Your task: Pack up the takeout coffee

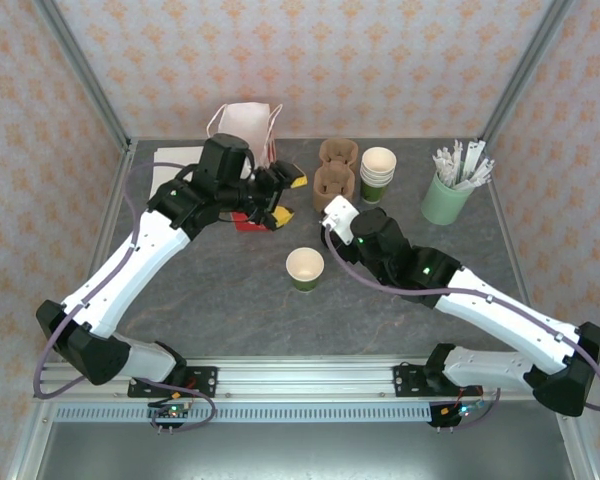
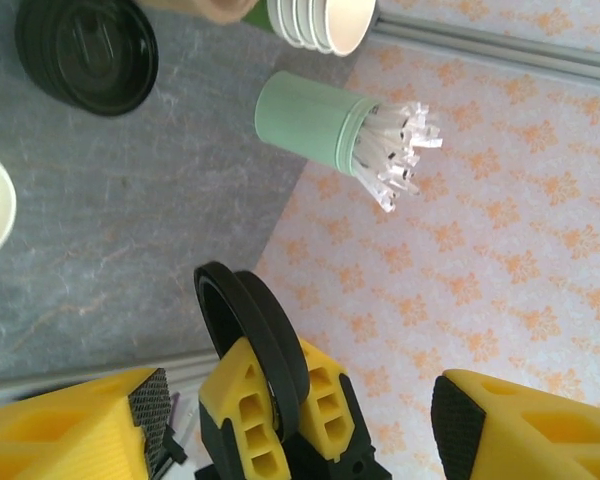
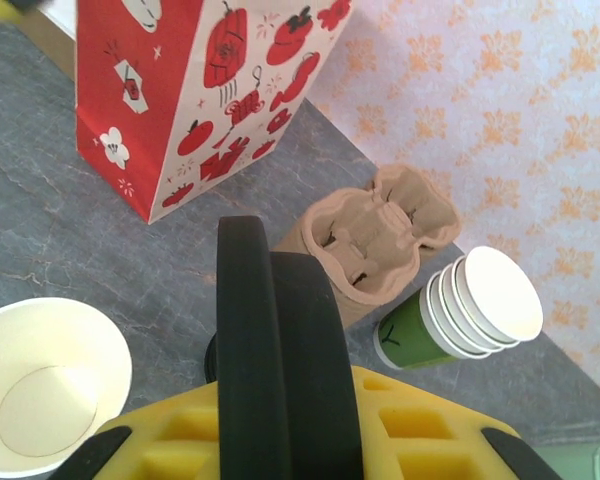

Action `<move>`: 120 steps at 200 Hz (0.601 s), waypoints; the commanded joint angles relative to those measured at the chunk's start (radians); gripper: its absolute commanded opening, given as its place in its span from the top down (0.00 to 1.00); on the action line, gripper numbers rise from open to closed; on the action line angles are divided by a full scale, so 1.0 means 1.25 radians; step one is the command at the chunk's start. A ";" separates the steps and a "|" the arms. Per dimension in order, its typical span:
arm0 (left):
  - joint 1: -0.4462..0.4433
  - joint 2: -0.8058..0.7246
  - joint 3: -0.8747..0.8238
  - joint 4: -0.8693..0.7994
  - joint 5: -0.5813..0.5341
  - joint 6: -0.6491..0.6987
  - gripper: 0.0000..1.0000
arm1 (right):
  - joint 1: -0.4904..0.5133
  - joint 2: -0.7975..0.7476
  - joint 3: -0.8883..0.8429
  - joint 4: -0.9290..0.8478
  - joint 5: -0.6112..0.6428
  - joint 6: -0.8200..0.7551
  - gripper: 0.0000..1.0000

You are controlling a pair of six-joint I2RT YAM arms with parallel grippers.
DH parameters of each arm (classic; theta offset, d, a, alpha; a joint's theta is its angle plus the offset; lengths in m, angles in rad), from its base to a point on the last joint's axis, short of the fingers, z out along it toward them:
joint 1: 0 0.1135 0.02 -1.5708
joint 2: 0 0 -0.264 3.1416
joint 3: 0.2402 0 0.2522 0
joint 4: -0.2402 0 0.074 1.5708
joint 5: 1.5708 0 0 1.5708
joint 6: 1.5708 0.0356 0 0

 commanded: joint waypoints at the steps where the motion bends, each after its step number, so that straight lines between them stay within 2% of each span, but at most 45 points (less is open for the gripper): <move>1: -0.025 0.026 -0.018 0.028 0.044 -0.068 0.29 | 0.014 0.008 0.040 0.023 0.023 -0.042 0.83; 76: -0.064 0.081 -0.022 0.085 0.057 -0.107 0.39 | 0.040 0.013 0.053 0.030 0.027 -0.065 0.83; 120: -0.082 0.108 -0.006 0.108 0.073 -0.111 0.51 | 0.042 0.012 0.046 0.041 0.024 -0.066 0.83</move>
